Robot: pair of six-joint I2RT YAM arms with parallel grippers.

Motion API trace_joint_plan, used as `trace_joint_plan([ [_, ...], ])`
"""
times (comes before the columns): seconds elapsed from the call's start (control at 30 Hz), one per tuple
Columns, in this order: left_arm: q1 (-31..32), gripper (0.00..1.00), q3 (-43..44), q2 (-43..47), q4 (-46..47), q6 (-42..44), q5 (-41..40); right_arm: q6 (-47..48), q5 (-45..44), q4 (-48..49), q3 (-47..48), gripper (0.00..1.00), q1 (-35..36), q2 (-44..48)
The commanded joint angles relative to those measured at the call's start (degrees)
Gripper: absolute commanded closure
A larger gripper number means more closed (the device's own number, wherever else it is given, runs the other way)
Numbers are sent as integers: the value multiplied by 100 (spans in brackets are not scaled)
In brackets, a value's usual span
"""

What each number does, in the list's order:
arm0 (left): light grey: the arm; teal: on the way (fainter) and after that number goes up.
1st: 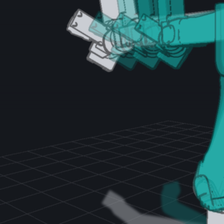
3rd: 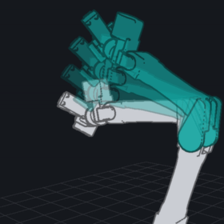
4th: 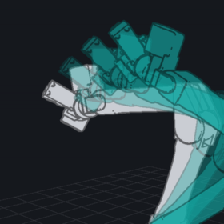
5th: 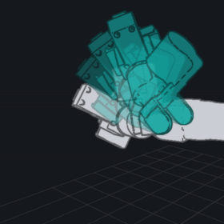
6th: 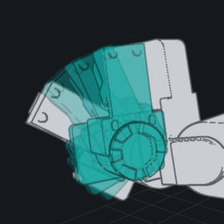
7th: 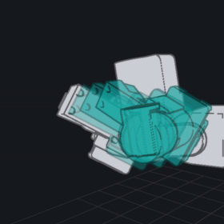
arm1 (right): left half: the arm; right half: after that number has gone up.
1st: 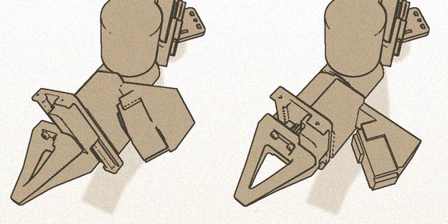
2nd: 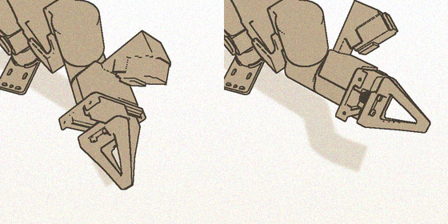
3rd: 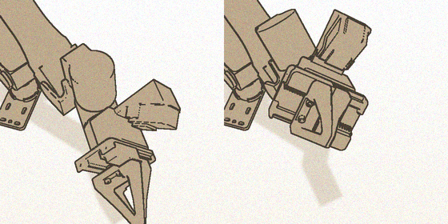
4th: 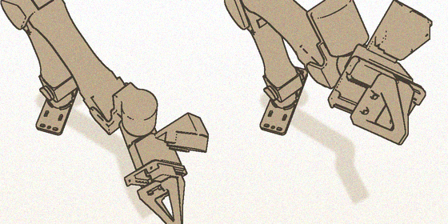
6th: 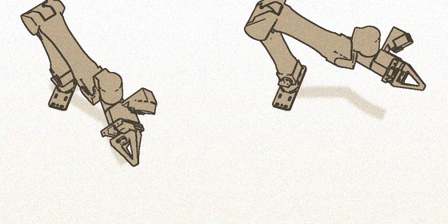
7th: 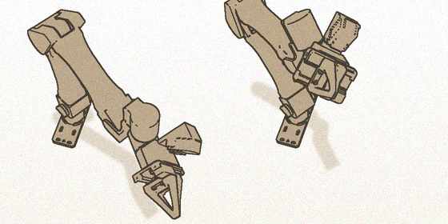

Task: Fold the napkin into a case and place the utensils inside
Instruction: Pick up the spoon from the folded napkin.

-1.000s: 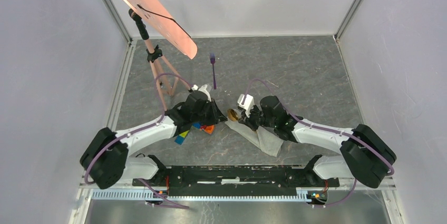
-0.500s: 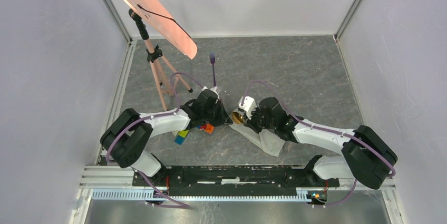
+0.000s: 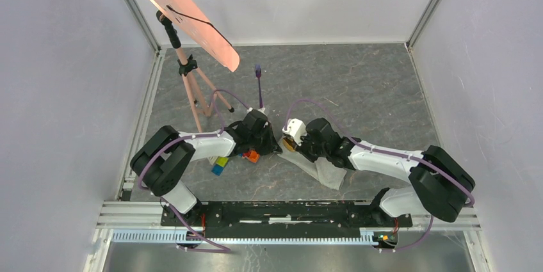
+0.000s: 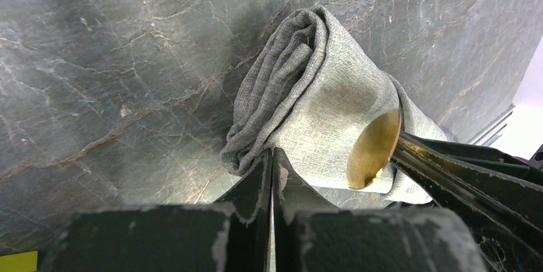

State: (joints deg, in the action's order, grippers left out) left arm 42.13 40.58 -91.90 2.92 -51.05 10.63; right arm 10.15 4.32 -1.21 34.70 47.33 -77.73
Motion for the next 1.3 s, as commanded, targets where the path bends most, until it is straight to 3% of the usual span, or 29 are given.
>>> trace_joint_plan([
  [0.0,6,98,119,-90,51,165,-79,-116,-397,-26,196,99,20,-46],
  [0.4,6,94,393,173,-149,325,3,-314,-538,287,209,87,31,-359],
  [0.53,6,86,676,397,-603,571,99,-421,-453,267,205,71,33,-177],
  [0.63,-7,83,813,643,-866,726,40,-524,-443,53,336,65,39,38],
  [0.73,-45,72,930,921,-1050,872,-167,-709,-442,-420,555,56,39,515],
  [0.8,-107,58,1133,919,-1309,1016,-494,-872,-731,-760,658,45,39,1007],
  [0.87,-167,45,1426,684,-1555,1170,-1001,-1318,-1608,-1147,641,30,18,1489],
  [0.97,-196,38,2017,72,-1879,1196,-1967,-1827,-2330,-1681,555,20,-240,1988],
  [1.27,-417,38,4534,-2185,-2634,1569,-4537,-1917,-1638,-1442,-294,5,-1004,2696],
])
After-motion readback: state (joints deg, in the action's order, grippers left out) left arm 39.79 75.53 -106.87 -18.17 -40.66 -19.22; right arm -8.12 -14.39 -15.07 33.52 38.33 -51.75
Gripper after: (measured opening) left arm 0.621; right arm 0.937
